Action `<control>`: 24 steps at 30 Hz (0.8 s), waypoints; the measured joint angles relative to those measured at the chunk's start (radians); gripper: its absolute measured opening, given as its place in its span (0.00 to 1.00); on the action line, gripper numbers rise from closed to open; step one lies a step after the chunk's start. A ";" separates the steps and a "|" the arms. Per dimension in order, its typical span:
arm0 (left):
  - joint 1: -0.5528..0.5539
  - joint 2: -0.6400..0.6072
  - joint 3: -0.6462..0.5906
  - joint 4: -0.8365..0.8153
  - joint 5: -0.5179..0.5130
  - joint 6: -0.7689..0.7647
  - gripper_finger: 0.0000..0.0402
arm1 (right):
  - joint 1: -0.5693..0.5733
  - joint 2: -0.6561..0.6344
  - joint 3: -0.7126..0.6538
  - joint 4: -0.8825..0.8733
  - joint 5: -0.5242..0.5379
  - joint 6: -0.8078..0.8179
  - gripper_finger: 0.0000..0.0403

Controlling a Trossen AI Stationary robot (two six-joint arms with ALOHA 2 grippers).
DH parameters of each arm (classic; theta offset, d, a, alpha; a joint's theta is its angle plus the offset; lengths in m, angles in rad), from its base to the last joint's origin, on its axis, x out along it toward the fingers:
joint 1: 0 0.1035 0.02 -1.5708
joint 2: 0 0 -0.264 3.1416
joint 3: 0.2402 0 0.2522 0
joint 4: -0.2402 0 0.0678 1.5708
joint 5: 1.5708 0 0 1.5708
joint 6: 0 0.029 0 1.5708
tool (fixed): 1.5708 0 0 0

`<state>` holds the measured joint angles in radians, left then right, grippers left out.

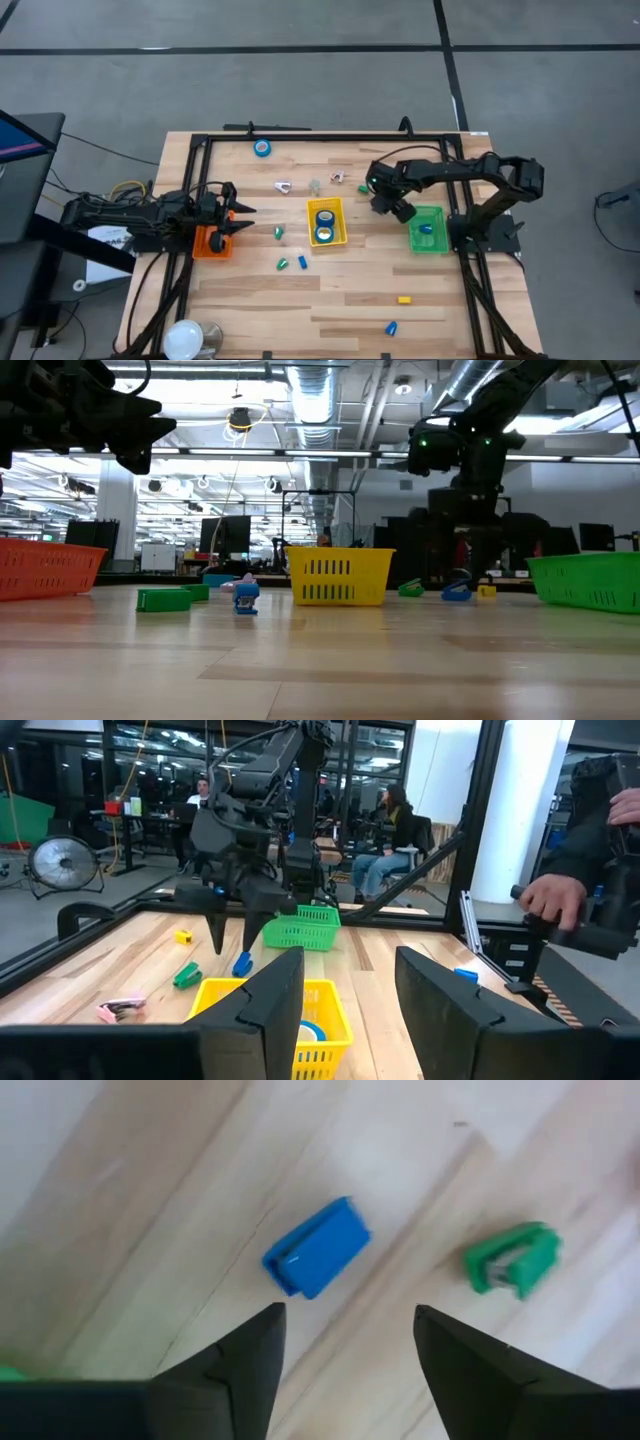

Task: Pick and place Stapler, Stapler remover, tape
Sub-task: Put the blue stapler into the green basket

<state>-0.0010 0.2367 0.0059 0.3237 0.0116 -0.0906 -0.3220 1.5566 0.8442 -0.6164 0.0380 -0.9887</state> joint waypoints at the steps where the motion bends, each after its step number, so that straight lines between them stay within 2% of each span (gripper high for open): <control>1: 0.000 0.000 0.000 0.000 0.000 0.000 0.37 | 0.004 0.000 0.006 0.002 0.011 0.042 0.52; 8: 0.000 0.000 0.000 0.000 0.000 0.000 0.37 | 0.026 0.000 0.049 -0.003 0.041 0.399 0.52; 19: 0.000 0.000 0.000 0.000 0.000 0.000 0.37 | 0.081 0.000 0.098 -0.091 0.036 0.633 0.56; 24: 0.000 0.000 0.000 0.000 0.000 0.000 0.37 | 0.109 -0.001 0.101 -0.087 -0.008 0.728 0.59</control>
<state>-0.0010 0.2367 0.0059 0.3237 0.0116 -0.0905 -0.2134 1.5555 0.9455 -0.7038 0.0301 -0.2610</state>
